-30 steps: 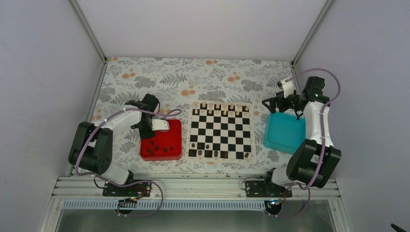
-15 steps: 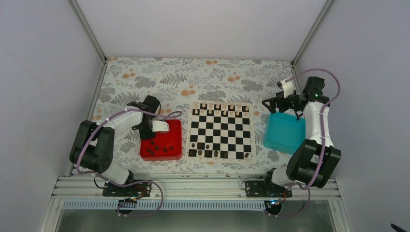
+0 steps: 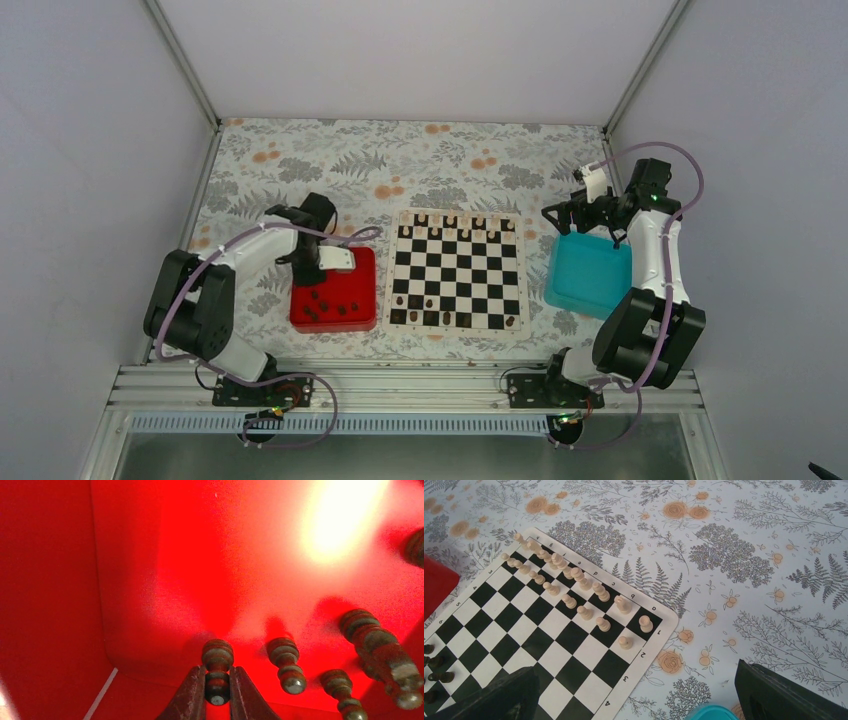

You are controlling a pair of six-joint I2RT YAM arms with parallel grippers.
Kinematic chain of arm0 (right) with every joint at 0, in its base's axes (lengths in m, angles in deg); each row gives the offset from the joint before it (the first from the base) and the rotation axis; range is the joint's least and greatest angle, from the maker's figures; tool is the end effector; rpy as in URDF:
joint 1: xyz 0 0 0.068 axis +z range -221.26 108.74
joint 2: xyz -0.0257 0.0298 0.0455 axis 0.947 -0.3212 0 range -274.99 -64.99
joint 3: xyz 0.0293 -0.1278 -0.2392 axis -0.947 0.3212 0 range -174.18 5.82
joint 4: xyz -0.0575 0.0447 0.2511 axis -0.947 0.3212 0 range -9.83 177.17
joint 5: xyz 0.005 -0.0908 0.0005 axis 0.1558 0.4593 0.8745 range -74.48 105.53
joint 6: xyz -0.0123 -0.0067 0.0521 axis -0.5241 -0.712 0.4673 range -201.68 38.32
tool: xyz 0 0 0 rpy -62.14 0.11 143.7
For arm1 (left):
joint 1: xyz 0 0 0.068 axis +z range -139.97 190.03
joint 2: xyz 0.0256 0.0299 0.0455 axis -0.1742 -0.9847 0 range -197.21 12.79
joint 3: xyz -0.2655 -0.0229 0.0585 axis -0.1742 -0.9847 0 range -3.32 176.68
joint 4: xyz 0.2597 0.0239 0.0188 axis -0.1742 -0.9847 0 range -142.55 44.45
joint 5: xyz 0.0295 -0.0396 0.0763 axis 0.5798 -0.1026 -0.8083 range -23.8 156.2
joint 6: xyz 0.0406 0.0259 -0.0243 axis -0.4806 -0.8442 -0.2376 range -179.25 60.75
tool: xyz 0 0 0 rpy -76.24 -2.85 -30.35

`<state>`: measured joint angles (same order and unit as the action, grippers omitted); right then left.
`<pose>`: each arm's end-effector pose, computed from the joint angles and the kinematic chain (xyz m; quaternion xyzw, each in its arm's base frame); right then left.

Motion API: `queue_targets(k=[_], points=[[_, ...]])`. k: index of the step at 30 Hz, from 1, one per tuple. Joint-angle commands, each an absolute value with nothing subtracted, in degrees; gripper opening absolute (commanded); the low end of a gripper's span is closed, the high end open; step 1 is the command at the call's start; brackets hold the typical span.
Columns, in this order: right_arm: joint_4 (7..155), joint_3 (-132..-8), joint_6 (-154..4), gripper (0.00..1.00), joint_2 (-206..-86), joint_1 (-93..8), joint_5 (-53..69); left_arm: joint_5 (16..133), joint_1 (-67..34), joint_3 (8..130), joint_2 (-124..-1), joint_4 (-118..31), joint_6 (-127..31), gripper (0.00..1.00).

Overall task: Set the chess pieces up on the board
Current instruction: Pick up the chess piece from the storage box, then place the chess piece on the chessboard.

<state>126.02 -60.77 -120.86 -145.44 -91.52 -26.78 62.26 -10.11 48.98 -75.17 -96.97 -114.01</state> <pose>0.2700 -0.0741 0.2867 -0.2410 0.8725 0.1817 0.3843 0.2358 -0.0838 0.1738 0.6068 0.7937 0.0404 0.0140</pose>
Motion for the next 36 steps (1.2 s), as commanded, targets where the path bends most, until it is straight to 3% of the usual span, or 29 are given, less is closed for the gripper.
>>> queue_targets(k=[1, 7, 13, 21, 36], points=[[125.26, -60.36, -121.64, 1.0, -145.24, -91.08, -26.93, 65.41, -11.0, 53.85, -72.65, -101.89, -113.18, 0.05], [125.51, -60.45, -121.72, 1.0, -145.41, -91.1, -27.15, 64.46, -15.05, 67.43, -69.86, -112.25, -110.63, 0.05], [125.44, -60.37, -121.37, 1.0, -145.53, -91.12, -27.19, 64.66, -27.28, 83.97, -76.0, -117.39, -105.81, 0.07], [125.85, -61.26, -121.13, 1.0, -145.8, -91.04, -27.71, 64.87, -43.04, 94.67, -91.21, -115.05, -104.65, 0.08], [125.74, -60.62, -121.69, 1.0, -145.68, -91.04, -27.88, 68.09, -51.95, 103.74, -108.34, -112.12, -106.01, 0.08]])
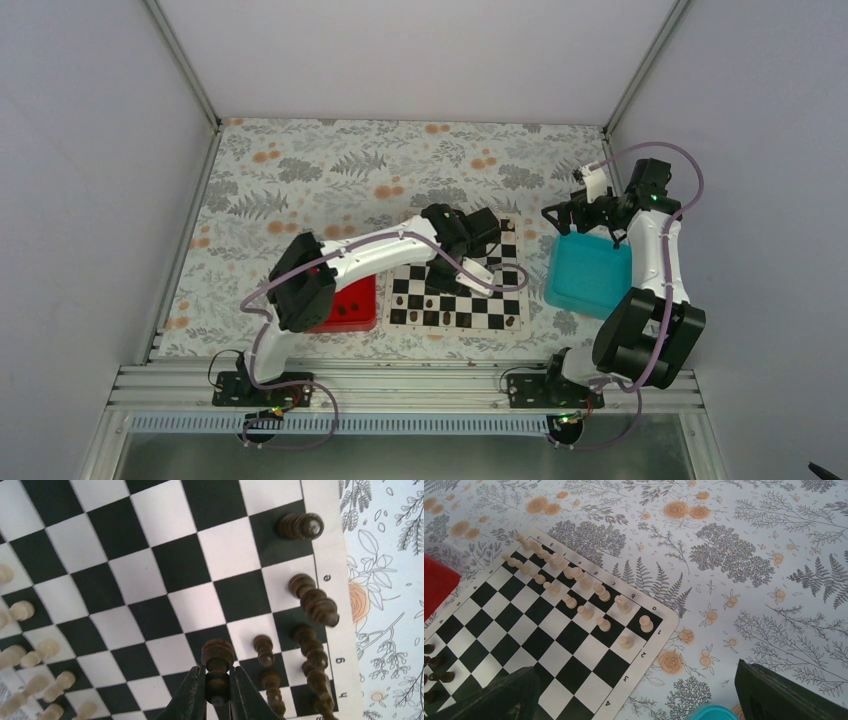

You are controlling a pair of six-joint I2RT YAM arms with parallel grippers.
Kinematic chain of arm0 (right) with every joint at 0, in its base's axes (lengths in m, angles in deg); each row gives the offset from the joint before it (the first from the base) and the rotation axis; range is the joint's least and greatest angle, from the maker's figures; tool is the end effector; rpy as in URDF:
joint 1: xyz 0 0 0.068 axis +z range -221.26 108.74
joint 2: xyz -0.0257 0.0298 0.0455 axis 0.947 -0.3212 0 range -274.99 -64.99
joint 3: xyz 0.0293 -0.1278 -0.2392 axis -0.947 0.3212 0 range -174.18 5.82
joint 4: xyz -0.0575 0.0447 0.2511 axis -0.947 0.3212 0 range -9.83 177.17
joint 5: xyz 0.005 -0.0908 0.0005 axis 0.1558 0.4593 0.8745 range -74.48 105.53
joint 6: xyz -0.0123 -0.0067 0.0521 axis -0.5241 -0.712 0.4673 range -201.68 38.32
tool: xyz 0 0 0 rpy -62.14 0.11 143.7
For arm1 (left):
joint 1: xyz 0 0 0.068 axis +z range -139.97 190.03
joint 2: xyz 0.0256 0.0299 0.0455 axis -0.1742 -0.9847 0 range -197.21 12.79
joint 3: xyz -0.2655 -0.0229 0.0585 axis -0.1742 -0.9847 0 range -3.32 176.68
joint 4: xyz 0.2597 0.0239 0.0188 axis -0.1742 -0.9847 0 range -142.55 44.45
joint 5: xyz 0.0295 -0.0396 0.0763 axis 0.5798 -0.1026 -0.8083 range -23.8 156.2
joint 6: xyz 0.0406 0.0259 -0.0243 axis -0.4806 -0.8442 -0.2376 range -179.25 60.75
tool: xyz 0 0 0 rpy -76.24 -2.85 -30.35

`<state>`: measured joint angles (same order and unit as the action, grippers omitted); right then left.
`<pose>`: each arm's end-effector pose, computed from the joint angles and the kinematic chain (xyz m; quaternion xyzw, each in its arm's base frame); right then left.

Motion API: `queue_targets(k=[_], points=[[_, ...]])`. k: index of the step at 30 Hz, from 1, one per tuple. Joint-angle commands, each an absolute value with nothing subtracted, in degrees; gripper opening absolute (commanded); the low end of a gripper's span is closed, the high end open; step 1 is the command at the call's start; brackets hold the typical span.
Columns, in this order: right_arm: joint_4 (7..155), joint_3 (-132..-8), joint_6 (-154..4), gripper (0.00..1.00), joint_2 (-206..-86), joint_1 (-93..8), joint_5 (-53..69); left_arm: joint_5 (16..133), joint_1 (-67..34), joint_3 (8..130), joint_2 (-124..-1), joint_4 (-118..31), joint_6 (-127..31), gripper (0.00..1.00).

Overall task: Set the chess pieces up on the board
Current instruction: Place the chess piece on the chessboard.

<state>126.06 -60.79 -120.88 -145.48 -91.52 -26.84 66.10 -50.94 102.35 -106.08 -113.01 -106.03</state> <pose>0.2701 -0.0741 0.2866 -0.2411 0.8724 0.1823 0.3842 0.2027 -0.3650 0.2389 0.8050 0.5876 -0.0092 0.0808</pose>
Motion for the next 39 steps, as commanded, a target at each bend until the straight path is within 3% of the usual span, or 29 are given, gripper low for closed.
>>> queue_targets(k=[1, 39], points=[[125.78, -60.62, -121.69, 1.0, -145.77, -91.04, -27.96, 68.4, -52.08, 103.66, -108.73, -111.83, -106.06, 0.08], [125.77, -59.79, -122.38, 1.0, -145.44, -91.04, -27.98, 68.98, -53.54, 98.98, -115.42, -110.52, -106.44, 0.09]])
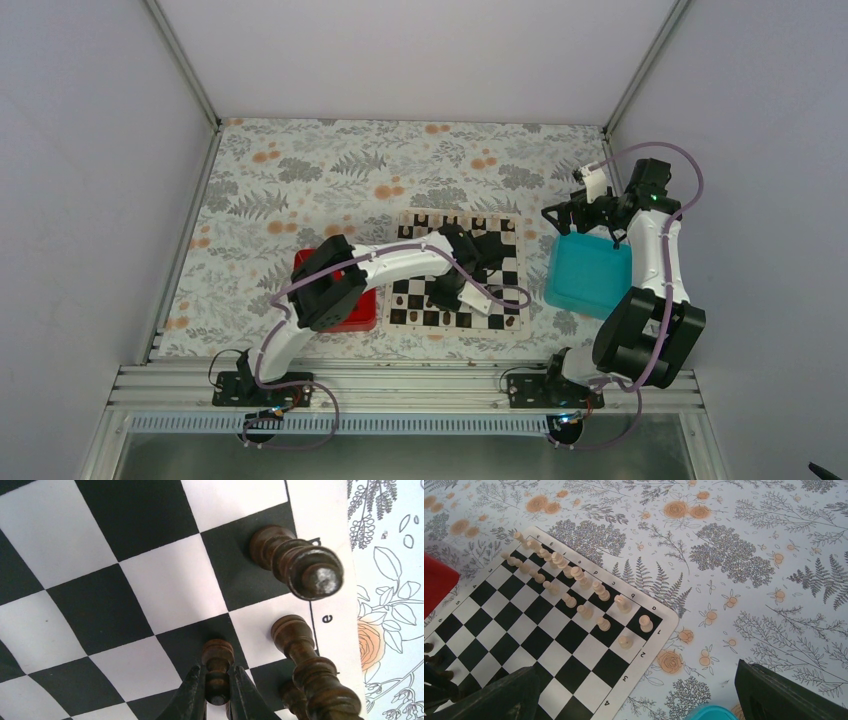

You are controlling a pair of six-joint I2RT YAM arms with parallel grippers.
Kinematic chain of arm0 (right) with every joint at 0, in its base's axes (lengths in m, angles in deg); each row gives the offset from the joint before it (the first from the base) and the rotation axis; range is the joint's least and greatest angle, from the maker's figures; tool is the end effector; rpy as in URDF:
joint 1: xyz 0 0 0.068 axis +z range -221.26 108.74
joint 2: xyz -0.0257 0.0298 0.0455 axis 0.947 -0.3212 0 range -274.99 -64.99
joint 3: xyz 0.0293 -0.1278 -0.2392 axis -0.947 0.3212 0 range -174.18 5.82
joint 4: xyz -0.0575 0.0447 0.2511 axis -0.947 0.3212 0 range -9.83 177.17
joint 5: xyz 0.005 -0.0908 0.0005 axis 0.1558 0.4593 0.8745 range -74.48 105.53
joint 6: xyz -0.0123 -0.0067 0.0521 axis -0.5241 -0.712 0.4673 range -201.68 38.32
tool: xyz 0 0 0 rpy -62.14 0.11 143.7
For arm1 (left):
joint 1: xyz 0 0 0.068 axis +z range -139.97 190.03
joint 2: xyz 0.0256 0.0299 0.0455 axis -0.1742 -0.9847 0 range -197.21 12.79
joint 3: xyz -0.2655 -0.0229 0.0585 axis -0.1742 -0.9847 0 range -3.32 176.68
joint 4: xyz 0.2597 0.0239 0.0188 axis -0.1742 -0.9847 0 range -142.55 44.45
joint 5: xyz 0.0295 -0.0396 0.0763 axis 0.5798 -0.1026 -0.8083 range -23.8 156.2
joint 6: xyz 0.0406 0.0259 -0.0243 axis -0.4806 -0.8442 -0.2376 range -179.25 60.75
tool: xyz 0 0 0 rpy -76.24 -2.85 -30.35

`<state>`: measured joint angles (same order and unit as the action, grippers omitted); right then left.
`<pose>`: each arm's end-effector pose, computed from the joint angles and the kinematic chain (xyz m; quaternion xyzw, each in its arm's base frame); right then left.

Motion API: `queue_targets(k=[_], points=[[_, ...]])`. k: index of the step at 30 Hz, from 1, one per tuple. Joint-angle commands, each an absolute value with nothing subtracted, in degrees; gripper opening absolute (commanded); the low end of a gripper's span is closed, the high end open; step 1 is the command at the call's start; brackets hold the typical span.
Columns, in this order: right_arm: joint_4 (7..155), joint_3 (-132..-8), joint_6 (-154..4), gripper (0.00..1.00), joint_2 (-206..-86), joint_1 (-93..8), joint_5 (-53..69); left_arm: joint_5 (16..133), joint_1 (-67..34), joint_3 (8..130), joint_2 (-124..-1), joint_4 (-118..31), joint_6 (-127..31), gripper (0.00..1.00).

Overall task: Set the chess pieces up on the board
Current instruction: Place the chess piece on the chessboard.

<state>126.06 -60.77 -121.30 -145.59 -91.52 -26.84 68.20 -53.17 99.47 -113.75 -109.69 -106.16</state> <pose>0.2704 -0.0742 0.2860 -0.2439 0.8718 0.1815 0.3840 0.1926 -0.3841 0.1723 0.8196 0.5723 -0.0199 0.0157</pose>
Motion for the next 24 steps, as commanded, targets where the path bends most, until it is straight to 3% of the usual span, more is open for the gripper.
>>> queue_targets(k=[1, 24], points=[[125.79, -59.73, -122.45, 1.0, -145.44, -91.06, -27.96, 68.67, -53.52, 98.8, -115.5, -110.48, -106.44, 0.09], [125.64, -59.48, -122.47, 1.0, -145.42, -91.04, -28.08, 66.13, -53.48, 98.69, -115.0, -109.89, -106.18, 0.09]])
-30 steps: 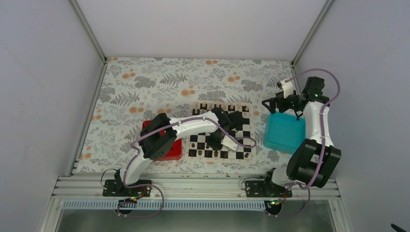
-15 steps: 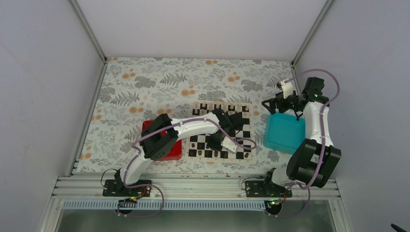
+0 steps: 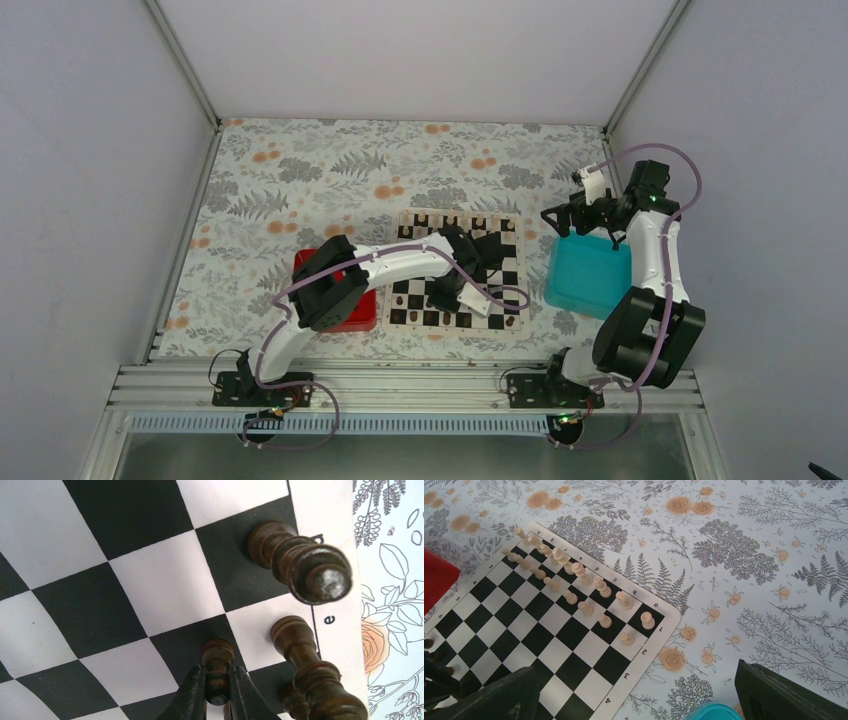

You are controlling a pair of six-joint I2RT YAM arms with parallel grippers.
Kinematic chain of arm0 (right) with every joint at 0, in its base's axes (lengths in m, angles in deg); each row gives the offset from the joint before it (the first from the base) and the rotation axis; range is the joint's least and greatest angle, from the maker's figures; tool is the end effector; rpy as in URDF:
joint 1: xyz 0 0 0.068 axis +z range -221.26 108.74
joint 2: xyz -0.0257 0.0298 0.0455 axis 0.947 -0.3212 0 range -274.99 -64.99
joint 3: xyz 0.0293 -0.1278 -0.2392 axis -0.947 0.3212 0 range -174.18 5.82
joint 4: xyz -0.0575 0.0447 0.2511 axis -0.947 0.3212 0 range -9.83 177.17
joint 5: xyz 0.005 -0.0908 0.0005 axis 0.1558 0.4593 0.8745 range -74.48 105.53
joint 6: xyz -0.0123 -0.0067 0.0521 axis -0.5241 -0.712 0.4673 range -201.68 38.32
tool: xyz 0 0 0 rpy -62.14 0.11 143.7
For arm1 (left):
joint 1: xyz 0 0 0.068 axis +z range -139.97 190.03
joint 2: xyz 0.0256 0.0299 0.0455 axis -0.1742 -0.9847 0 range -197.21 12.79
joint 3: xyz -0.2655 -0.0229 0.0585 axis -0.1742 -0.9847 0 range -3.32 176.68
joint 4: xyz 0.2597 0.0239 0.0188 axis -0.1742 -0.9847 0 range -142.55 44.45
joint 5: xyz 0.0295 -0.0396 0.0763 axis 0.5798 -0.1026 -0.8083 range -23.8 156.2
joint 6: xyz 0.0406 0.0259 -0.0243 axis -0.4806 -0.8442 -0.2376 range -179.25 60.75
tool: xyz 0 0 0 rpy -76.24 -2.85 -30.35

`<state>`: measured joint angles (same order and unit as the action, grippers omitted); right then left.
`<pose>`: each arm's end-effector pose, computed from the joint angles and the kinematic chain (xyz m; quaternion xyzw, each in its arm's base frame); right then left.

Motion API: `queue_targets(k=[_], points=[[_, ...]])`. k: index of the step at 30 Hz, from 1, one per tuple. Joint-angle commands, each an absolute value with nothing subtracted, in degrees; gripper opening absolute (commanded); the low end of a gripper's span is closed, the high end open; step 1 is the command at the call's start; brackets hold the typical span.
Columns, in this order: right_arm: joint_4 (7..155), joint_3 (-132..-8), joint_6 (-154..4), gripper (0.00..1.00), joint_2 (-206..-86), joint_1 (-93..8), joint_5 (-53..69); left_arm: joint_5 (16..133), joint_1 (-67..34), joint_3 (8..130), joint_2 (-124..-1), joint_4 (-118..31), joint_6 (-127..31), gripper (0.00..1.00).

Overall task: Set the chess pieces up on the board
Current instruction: Place the chess piece on the chessboard.

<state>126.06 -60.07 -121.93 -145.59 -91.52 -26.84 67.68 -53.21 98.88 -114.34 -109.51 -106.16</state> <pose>0.2694 -0.0739 0.2823 -0.2469 0.8723 0.1827 0.3805 0.1923 -0.3834 0.1655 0.8199 0.5723 -0.0141 0.0077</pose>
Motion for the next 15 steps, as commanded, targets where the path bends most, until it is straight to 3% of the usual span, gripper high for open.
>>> queue_targets(k=[1, 15], points=[[125.63, -59.44, -122.46, 1.0, -145.46, -91.04, -28.07, 66.18, -53.43, 98.6, -115.02, -109.89, -106.18, 0.09], [125.7, -59.58, -122.56, 1.0, -145.57, -91.05, -28.16, 65.89, -53.44, 99.21, -114.83, -110.59, -106.19, 0.09]])
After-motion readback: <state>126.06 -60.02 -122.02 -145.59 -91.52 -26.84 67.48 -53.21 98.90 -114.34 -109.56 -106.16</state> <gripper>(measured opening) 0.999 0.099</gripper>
